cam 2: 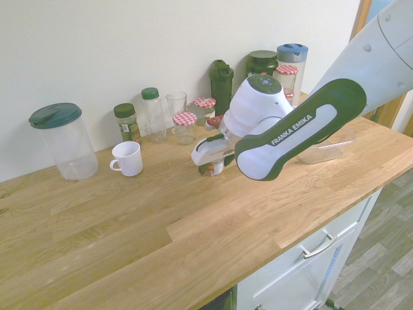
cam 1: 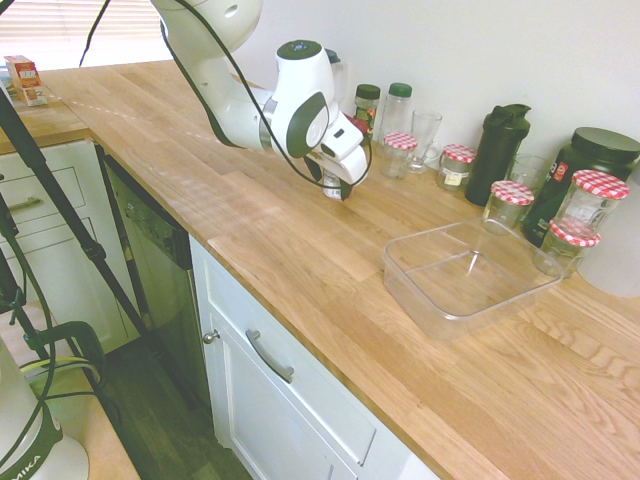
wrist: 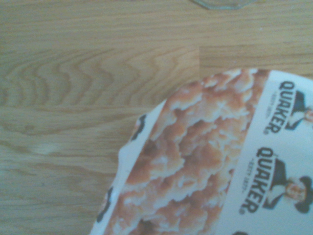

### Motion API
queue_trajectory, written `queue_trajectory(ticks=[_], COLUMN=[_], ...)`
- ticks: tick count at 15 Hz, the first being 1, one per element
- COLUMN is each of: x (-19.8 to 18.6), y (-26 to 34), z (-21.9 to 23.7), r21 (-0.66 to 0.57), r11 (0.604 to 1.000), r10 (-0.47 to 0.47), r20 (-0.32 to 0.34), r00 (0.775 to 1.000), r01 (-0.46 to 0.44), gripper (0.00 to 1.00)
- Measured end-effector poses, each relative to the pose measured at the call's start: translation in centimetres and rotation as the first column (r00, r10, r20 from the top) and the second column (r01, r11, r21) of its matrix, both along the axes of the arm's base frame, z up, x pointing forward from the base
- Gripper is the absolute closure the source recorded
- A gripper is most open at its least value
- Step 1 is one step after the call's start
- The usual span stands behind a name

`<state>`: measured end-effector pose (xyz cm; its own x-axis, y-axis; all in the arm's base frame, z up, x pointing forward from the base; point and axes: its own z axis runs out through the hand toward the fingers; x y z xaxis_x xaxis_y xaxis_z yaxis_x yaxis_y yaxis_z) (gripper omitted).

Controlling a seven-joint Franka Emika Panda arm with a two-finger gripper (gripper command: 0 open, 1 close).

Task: Put the cereal into the container

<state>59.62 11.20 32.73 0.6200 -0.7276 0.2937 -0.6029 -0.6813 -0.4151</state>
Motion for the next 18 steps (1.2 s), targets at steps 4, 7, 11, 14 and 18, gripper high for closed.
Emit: queue_trajectory(ticks=[4,7,11,14,18], x=[0.5,0.3,0.4,0.9,1.2], y=[-0.6,-0.4,0.7,1.3,1.1], z=[0.6,-0.1,0.2,1.1,1.9], r21=[-0.009,-0.065,-0.135,-0.138,-0.131], r11=[1.0,0.996,0.983,0.982,0.984], r10=[0.015,0.068,0.131,0.141,0.128], r20=[0.023,0.021,0.041,0.059,0.077], r00=[1.0,0.997,0.991,0.988,0.989], r01=[-0.015,-0.067,-0.124,-0.132,-0.117], gripper=[1.0,1.0,1.0,1.0,1.0])
